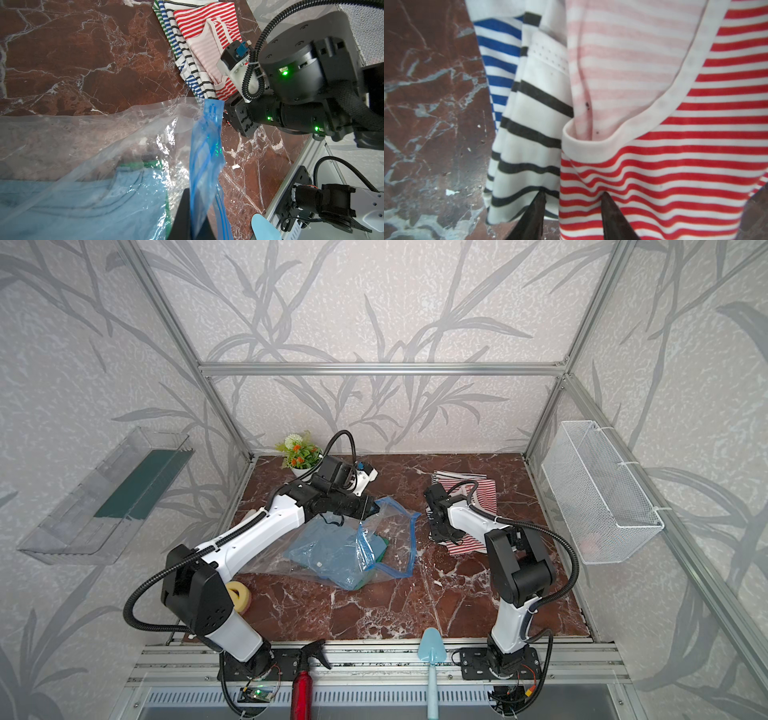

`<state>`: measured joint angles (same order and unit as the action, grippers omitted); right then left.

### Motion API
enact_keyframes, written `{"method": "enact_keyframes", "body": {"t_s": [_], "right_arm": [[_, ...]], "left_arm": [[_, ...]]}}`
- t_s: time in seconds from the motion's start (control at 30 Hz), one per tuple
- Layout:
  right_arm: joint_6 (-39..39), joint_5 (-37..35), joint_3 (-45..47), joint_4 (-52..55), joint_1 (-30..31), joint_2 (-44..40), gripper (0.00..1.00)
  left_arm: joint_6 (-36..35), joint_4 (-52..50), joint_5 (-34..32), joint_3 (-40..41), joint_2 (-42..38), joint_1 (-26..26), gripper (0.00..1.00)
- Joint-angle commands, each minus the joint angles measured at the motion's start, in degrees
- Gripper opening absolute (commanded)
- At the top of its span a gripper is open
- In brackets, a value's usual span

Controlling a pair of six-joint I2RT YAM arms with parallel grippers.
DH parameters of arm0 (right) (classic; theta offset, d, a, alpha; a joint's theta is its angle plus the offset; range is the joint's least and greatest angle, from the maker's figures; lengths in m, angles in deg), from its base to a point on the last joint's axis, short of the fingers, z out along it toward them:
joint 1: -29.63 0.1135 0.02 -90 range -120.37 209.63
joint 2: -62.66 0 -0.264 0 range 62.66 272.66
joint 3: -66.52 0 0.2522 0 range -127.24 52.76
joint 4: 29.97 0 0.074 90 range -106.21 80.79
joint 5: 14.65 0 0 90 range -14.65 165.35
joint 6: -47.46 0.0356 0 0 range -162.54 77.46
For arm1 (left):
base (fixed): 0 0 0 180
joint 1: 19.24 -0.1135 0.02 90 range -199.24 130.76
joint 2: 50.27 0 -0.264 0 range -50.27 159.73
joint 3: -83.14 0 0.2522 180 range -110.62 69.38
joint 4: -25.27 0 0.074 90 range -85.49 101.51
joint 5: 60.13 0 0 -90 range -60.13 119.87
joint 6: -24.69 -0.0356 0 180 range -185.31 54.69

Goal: Take the tank top out of the vacuum bag
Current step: Place the tank top on the tank top.

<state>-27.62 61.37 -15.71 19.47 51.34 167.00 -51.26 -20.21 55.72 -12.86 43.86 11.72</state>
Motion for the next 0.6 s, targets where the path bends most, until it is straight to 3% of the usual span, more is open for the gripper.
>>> {"method": "enact_keyframes", "body": {"t_s": [0.0, 0.43, 0.57], "right_arm": [[-0.1, -1.8, -0.9, 1.0, -1.1, -0.3, 0.44], [-1.9, 0.6, -0.3, -0.4, -3.5, 2.2, 0.43], [-2.4, 1.9, -0.9, -0.5, -3.8, 2.3, 0.21]], "left_arm": [[-0.7, -0.4, -0.3, -0.2, -1.3, -0.2, 0.00], [-0.6, -0.4, -0.4, -0.1, -1.1, -0.2, 0.00], [-0.8, -0.5, -0.4, -0.1, -1.0, -0.1, 0.00]]}}
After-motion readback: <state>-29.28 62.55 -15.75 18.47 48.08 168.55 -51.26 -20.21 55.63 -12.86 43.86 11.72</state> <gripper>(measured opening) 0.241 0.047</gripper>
